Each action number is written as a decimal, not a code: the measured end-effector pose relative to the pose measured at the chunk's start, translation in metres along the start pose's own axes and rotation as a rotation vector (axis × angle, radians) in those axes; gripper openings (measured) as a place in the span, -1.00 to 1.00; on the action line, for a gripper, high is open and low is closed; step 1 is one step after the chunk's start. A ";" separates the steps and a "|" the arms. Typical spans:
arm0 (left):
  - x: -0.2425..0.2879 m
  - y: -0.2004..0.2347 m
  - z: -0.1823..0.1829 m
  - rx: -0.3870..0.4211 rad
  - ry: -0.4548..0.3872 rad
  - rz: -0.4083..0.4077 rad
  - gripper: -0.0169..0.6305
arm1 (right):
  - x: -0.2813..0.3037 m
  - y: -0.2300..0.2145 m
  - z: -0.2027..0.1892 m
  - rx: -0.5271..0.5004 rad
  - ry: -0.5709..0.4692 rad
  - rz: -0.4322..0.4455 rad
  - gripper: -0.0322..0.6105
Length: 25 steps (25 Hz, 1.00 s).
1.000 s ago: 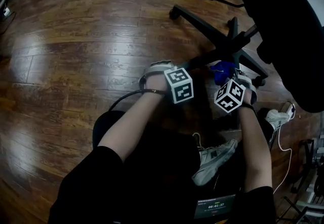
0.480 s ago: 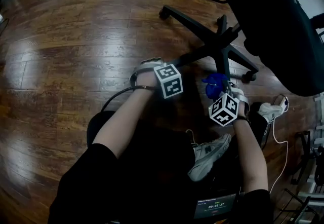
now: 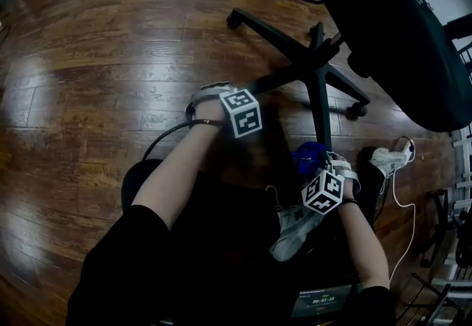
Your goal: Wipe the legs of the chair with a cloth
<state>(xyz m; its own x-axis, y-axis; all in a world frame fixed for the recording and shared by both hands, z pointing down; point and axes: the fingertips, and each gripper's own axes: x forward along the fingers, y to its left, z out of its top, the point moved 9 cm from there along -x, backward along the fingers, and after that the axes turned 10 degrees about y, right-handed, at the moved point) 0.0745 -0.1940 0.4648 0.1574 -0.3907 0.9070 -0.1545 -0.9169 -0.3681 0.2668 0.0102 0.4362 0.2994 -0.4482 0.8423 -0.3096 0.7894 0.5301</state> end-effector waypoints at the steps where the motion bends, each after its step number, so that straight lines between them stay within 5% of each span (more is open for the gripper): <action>1: 0.000 0.001 0.000 0.000 0.000 -0.003 -0.60 | 0.001 -0.006 0.003 0.006 -0.002 0.003 -0.61; 14: 0.003 0.009 0.006 0.023 -0.015 0.030 -0.60 | 0.042 -0.171 0.081 0.194 -0.109 -0.236 -0.61; 20: 0.005 0.013 0.006 0.031 -0.017 0.056 -0.60 | 0.031 -0.148 0.066 0.224 -0.172 -0.201 -0.60; 25: 0.007 0.012 0.005 0.032 -0.011 0.078 -0.60 | 0.012 -0.066 0.026 0.191 -0.177 -0.146 -0.60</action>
<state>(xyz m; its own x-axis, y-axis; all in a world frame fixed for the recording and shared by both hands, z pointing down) 0.0789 -0.2081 0.4661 0.1572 -0.4622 0.8727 -0.1351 -0.8855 -0.4446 0.2678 -0.0584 0.4135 0.1963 -0.6306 0.7509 -0.4445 0.6253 0.6414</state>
